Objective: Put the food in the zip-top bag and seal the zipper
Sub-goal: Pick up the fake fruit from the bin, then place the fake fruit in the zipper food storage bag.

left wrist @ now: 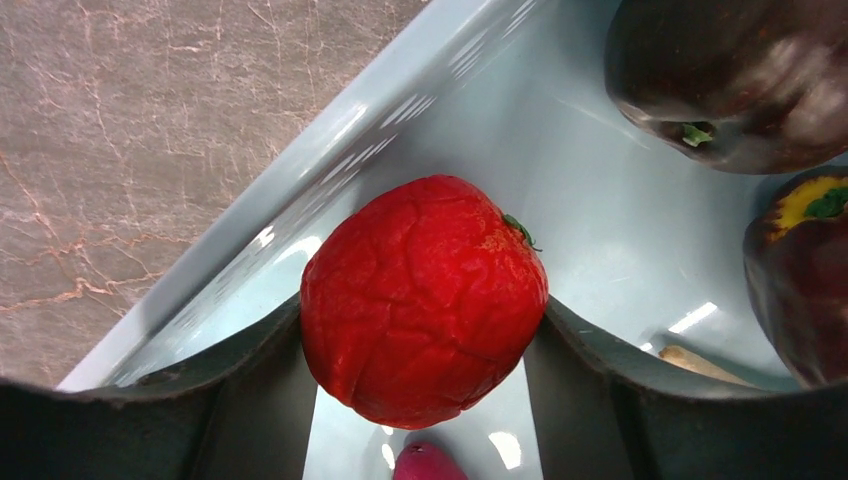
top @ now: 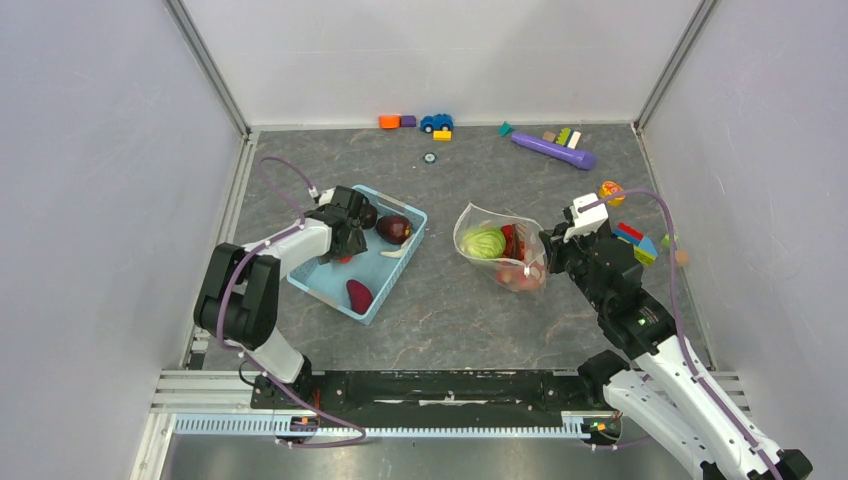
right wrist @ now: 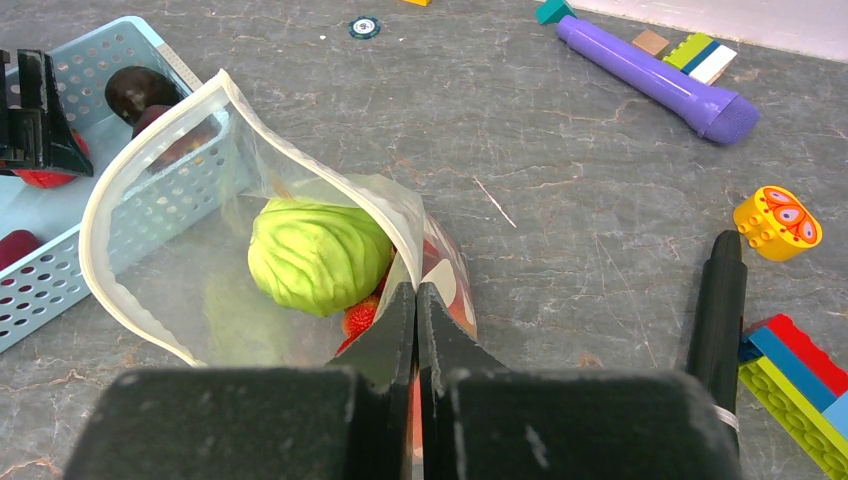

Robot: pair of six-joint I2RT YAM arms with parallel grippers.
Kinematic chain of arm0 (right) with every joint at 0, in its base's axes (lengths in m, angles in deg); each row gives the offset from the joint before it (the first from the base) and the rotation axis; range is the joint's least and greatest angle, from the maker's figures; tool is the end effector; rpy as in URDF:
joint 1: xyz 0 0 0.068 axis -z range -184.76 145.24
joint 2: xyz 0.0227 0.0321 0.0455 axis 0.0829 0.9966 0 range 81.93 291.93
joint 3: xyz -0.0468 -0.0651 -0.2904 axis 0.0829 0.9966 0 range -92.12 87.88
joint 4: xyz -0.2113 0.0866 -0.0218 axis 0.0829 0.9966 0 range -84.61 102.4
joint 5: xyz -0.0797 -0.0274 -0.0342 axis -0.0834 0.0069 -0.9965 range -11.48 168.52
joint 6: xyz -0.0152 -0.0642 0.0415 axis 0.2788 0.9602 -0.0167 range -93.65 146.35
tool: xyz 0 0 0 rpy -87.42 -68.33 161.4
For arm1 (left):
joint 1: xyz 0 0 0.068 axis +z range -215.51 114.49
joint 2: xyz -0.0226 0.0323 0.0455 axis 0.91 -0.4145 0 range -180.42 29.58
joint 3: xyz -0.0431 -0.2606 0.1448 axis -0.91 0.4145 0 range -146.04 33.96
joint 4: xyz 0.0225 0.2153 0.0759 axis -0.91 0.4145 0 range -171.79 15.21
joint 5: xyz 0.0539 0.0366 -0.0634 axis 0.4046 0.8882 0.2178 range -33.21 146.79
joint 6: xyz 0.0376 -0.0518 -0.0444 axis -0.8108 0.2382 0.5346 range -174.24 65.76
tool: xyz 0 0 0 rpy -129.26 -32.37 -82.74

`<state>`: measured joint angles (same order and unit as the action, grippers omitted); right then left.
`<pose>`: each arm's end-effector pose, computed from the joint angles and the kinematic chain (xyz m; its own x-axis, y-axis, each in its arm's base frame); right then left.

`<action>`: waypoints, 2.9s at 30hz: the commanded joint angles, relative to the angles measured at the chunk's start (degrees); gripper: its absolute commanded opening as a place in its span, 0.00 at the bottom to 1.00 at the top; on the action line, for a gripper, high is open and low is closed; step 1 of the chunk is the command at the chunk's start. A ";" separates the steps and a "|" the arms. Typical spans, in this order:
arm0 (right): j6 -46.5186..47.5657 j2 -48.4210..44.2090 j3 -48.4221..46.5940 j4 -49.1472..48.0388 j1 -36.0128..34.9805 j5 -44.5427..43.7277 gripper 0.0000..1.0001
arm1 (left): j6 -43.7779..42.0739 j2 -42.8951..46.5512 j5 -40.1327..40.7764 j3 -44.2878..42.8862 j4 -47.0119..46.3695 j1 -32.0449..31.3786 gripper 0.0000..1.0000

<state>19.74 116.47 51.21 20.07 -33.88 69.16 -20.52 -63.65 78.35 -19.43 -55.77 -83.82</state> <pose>0.1126 0.0503 0.3173 -0.2279 0.0032 -0.9737 -0.3175 0.9451 0.0774 0.2851 -0.0685 0.1935 -0.8037 -0.2779 -0.5262 -0.3566 0.9328 0.0519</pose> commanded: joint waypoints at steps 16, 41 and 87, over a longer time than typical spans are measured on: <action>0.43 -0.69 -0.10 -1.23 -0.15 -0.97 0.00 | 1.08 7.95 -5.54 -2.34 2.36 0.39 0.02; 0.41 -1.96 0.37 -1.83 -0.14 0.77 0.00 | -10.74 18.98 -34.93 -20.32 -10.84 -26.43 0.09; 0.47 -3.03 0.63 -1.71 -0.14 0.54 0.00 | -16.75 -3.69 -36.33 -39.49 2.66 -39.39 1.00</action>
<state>19.79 114.22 51.82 20.05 -33.88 69.66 -35.28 -73.75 42.70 -59.14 -51.84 -122.92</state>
